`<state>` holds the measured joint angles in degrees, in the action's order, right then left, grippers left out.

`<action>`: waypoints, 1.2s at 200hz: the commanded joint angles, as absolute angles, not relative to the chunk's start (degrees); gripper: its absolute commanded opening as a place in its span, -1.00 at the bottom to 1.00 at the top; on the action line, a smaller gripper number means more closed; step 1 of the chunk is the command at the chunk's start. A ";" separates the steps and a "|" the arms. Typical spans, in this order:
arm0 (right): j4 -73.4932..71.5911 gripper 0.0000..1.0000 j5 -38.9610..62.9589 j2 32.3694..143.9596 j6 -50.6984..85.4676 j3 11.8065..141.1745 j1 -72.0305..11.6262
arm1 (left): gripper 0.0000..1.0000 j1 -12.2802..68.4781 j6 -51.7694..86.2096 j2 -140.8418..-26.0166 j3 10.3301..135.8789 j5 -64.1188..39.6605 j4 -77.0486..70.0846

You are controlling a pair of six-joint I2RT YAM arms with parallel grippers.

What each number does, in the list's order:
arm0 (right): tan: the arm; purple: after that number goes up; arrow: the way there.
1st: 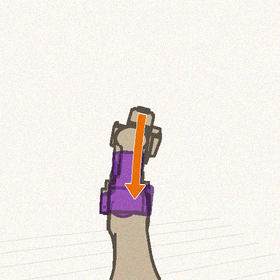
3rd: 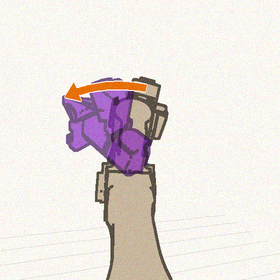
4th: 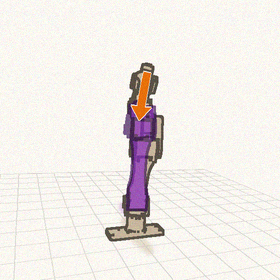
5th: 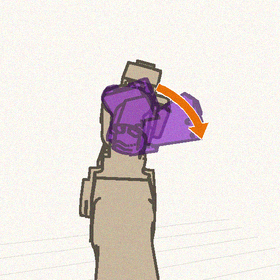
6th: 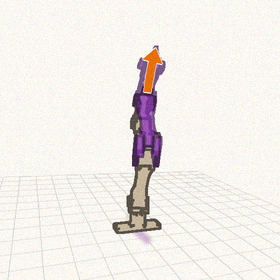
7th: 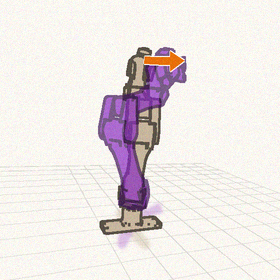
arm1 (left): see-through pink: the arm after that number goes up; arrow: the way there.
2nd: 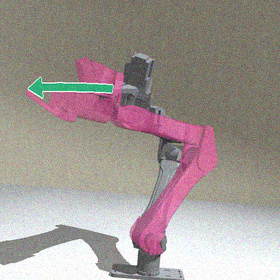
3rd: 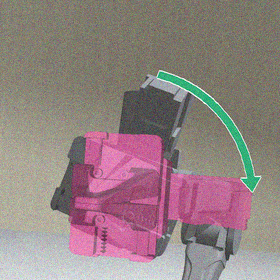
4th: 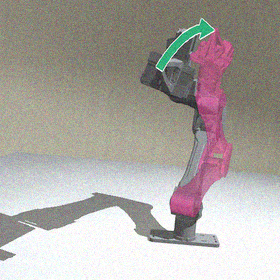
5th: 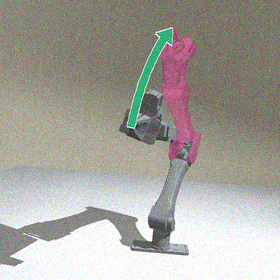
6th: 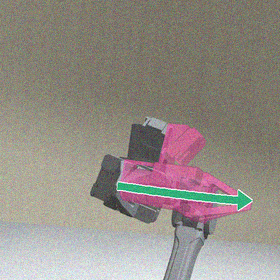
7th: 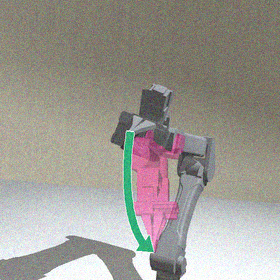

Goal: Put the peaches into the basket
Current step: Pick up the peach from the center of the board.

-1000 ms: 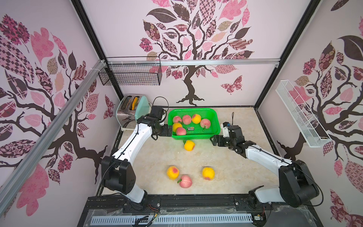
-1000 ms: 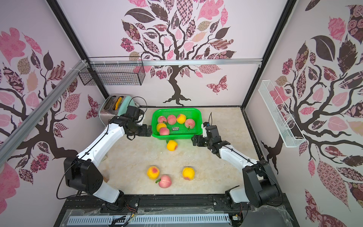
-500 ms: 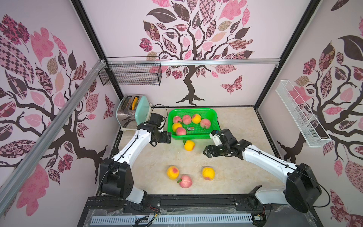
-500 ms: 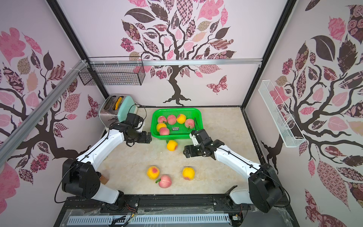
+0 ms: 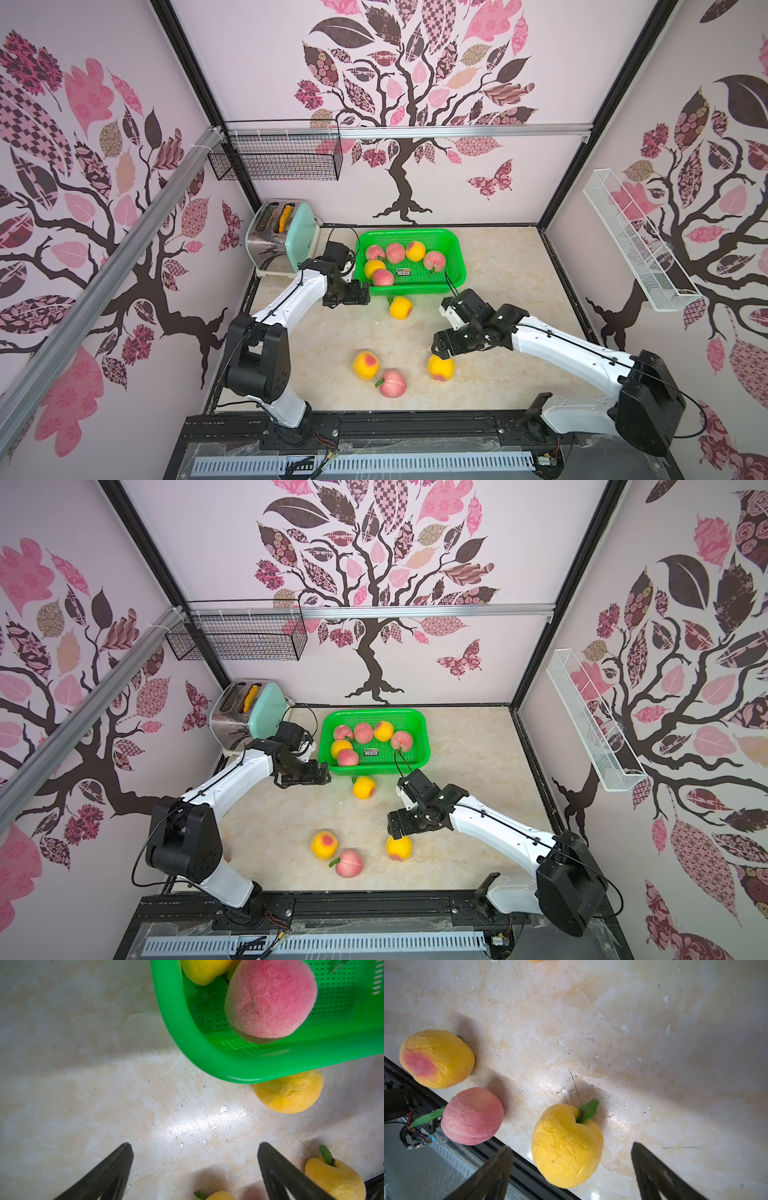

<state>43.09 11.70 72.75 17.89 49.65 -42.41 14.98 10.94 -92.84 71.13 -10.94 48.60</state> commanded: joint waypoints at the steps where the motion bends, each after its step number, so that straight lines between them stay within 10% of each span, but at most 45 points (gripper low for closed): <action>1: 44.80 0.84 11.93 70.33 19.26 48.85 -42.80 | 0.95 14.77 11.33 -93.65 71.50 -12.17 47.81; 240: 45.63 0.84 10.30 79.60 22.40 50.89 -51.24 | 0.95 13.01 11.34 -92.87 71.63 -13.89 47.64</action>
<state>45.23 11.86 79.13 21.87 48.64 -50.78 13.37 11.18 -93.80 71.13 -13.19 48.45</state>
